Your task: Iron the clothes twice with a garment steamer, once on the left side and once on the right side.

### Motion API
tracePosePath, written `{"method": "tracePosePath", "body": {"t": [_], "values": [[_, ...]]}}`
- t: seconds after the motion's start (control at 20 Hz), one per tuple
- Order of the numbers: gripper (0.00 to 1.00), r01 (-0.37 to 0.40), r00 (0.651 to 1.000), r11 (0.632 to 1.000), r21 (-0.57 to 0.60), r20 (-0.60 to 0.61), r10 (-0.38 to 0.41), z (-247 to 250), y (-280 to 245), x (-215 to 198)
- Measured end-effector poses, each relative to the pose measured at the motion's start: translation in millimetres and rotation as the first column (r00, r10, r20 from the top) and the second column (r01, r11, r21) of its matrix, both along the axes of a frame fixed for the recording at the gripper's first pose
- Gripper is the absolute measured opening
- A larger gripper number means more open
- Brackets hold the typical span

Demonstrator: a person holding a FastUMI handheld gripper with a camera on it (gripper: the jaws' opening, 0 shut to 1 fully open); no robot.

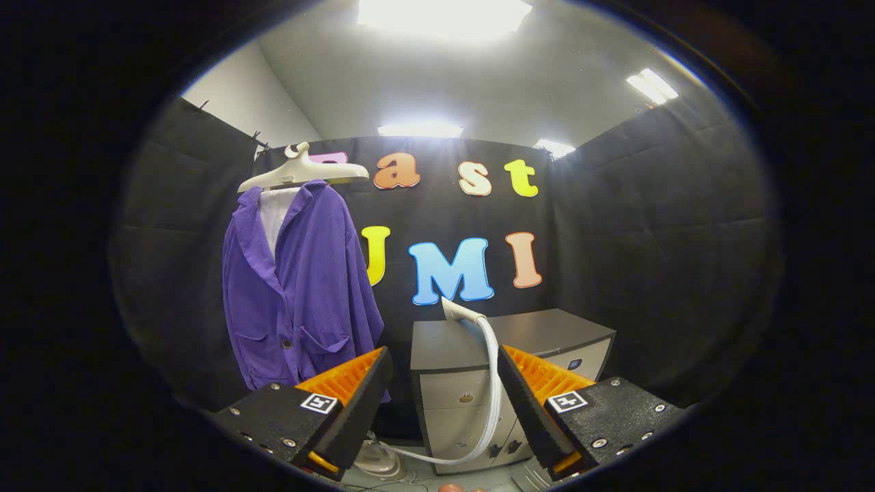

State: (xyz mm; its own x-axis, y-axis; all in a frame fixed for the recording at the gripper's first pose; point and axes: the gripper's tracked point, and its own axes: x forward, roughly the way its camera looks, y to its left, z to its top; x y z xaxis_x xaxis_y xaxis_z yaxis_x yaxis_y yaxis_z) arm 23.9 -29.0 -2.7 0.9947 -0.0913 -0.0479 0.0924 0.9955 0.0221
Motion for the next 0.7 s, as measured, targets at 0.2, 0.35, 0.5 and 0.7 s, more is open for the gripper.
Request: {"method": "tracePosePath", "body": {"t": [0.2,0.35,0.5,0.7], "values": [[0.95,0.021,0.999,0.999,-0.046,-0.027,-0.022,-5,-15,11],[0.95,0.017,0.999,0.999,-0.032,-0.042,-0.019,-7,-26,29],[0.95,0.001,0.999,1.000,-0.006,-0.042,-0.001,-6,-39,57],[0.95,0.000,0.999,1.000,0.030,-0.053,0.001,-4,-70,106]]}}
